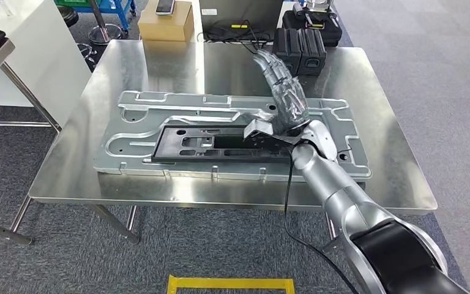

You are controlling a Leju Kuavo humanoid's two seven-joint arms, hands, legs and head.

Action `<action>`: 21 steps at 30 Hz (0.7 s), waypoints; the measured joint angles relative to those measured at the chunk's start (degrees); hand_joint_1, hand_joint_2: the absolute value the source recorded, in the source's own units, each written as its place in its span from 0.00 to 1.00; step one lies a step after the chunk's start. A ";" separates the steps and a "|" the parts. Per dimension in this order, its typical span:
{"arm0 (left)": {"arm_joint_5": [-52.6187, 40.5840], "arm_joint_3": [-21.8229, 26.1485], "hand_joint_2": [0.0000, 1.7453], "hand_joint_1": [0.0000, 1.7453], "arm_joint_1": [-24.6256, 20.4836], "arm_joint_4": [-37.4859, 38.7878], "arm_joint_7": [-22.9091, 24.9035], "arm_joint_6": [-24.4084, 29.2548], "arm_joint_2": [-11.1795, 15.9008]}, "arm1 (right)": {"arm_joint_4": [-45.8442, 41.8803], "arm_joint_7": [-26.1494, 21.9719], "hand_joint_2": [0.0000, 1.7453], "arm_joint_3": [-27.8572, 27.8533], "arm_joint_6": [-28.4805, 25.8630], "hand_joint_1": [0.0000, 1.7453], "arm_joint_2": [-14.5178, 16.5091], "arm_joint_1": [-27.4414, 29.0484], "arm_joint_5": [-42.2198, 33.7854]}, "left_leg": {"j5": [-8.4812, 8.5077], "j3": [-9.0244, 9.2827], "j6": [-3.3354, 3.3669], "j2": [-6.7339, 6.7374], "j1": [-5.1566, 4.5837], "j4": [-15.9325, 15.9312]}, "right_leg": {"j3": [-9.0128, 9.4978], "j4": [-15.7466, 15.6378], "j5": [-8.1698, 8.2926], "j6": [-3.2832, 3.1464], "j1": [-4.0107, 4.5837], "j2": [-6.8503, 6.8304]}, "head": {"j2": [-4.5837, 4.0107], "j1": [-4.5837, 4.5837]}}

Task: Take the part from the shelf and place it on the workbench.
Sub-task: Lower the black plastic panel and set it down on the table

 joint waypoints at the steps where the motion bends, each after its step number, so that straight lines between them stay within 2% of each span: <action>1: -0.05 0.01 0.00 0.00 0.06 0.00 0.09 -0.05 0.00 | -4.59 -1.26 0.00 -2.21 3.21 0.00 -0.36 1.57 -5.67 | 0.00 -0.01 0.21 -0.02 -0.05 -0.02 | -1.67 3.70 -1.98 0.17 -0.09 0.00 | 0.00 0.00; 2: -0.09 0.01 0.00 0.00 0.11 0.00 0.16 -0.10 -0.01 | -8.99 -1.88 0.00 -4.23 6.42 0.00 -0.74 3.25 -11.05 | -0.03 -0.02 0.37 -0.06 -0.11 -0.01 | -3.59 7.77 -3.83 0.27 -0.12 0.00 | 0.00 0.00; 3: -0.07 0.02 0.00 0.00 0.20 0.00 0.21 -0.14 -0.04 | -13.43 -2.10 0.00 -6.21 9.22 0.00 -1.25 5.09 -15.85 | -0.06 -0.02 0.44 -0.15 -0.18 -0.01 | -5.19 11.05 -4.98 0.32 -0.15 0.00 | 0.00 0.00; 4: 0.03 0.04 0.00 0.00 0.35 0.00 0.21 -0.15 -0.09 | -17.81 -2.15 0.00 -8.14 11.32 0.00 -1.83 6.96 -19.85 | -0.09 -0.01 0.50 -0.28 -0.25 0.00 | -5.95 12.49 -5.08 0.28 -0.15 0.00 | 0.00 0.00; 5: 0.20 0.11 0.00 0.00 0.50 0.00 0.21 -0.15 -0.17 | -22.17 -2.21 0.00 -10.02 12.80 0.00 -2.46 8.73 -23.07 | -0.11 0.02 0.52 -0.41 -0.34 0.02 | -5.59 11.60 -4.10 0.13 -0.13 0.00 | 0.00 0.00; 6: 0.43 0.23 0.00 0.00 0.66 0.00 0.21 -0.16 -0.29 | -26.32 -2.27 0.00 -11.87 13.66 0.00 -3.10 10.26 -25.60 | -0.14 0.06 0.52 -0.53 -0.43 0.02 | -4.11 8.53 -2.30 -0.13 -0.06 -0.01 | 0.00 0.00; 8: 1.01 0.51 0.00 0.00 0.83 0.01 0.10 -0.19 -0.67 | -34.13 -2.40 0.00 -15.65 13.92 0.00 -4.61 13.01 -29.40 | -0.25 0.15 0.41 -0.67 -0.62 0.08 | 0.20 0.01 1.25 -0.81 0.34 -0.12 | 0.00 0.00; 9: 1.36 0.68 0.00 0.00 0.92 0.01 -0.04 -0.22 -0.89 | -38.09 -2.44 0.00 -17.83 13.45 0.00 -5.52 14.80 -30.73 | -0.33 0.18 0.27 -0.76 -0.67 0.10 | 1.71 -2.96 2.17 -1.04 0.60 -0.24 | 0.00 0.00; 10: 1.69 0.86 0.00 0.00 1.05 0.02 -0.21 -0.29 -1.10 | -42.07 -2.47 0.00 -20.27 12.76 0.00 -6.44 17.03 -31.66 | -0.42 0.22 0.10 -0.86 -0.67 0.11 | 2.54 -4.54 2.46 -1.20 0.86 -0.37 | 0.00 0.00; 12: 2.46 1.41 0.00 0.00 1.58 0.02 -0.69 -0.56 -1.44 | -49.18 -2.50 0.00 -25.56 11.22 0.00 -7.93 22.32 -32.32 | -0.64 0.39 -0.35 -1.02 -0.64 -0.01 | 2.91 -5.19 2.46 -1.42 0.98 -0.53 | 0.00 0.00; 14: 3.22 2.09 0.00 0.00 2.07 0.02 -1.20 -0.96 -1.75 | -54.81 -2.51 0.00 -30.68 10.76 0.00 -8.79 27.65 -32.27 | -1.87 0.22 -0.68 -0.71 -0.67 1.09 | 3.53 -6.00 2.68 -1.85 0.72 -0.65 | 0.00 -0.01; 15: 3.53 2.44 0.00 0.00 2.17 0.02 -1.38 -1.13 -1.91 | -57.28 -2.52 0.00 -33.46 11.11 0.00 -9.04 30.49 -32.22 | -3.37 -0.45 -0.79 -0.50 -0.70 3.13 | 3.85 -6.41 2.81 -2.06 0.57 -0.73 | 0.00 -0.01; 18: 4.16 3.50 0.00 0.00 2.27 0.02 -1.54 -1.32 -2.37 | -61.65 -2.52 0.00 -43.48 13.26 0.00 -9.32 40.61 -32.26 | -9.42 -4.52 -1.12 -0.09 -0.61 13.69 | 4.19 -6.54 2.80 -2.28 0.58 -1.26 | 0.00 -0.01; 19: 4.32 3.84 0.00 0.00 2.35 0.02 -1.52 -1.32 -2.48 | -61.97 -2.52 0.00 -47.11 14.15 0.00 -9.31 44.07 -32.29 | -10.19 -5.17 -1.30 -0.01 -0.57 15.64 | 4.14 -6.46 2.78 -2.27 0.54 -1.44 | 0.00 0.00; 20: 4.43 4.15 0.00 0.00 2.45 0.02 -1.49 -1.34 -2.57 | -62.01 -2.52 0.00 -50.69 15.36 0.00 -9.27 47.25 -32.02 | -9.71 -4.66 -1.47 0.06 -0.51 15.21 | 4.02 -6.32 2.73 -2.21 0.44 -1.53 | 0.00 0.00; 21: 4.48 4.46 0.00 0.00 2.54 0.02 -1.46 -1.38 -2.64 | -61.77 -2.52 0.00 -54.28 17.14 0.00 -9.12 49.99 -31.02 | -8.28 -3.04 -1.60 0.12 -0.40 12.62 | 3.90 -6.13 2.67 -2.11 0.29 -1.54 | 0.00 0.00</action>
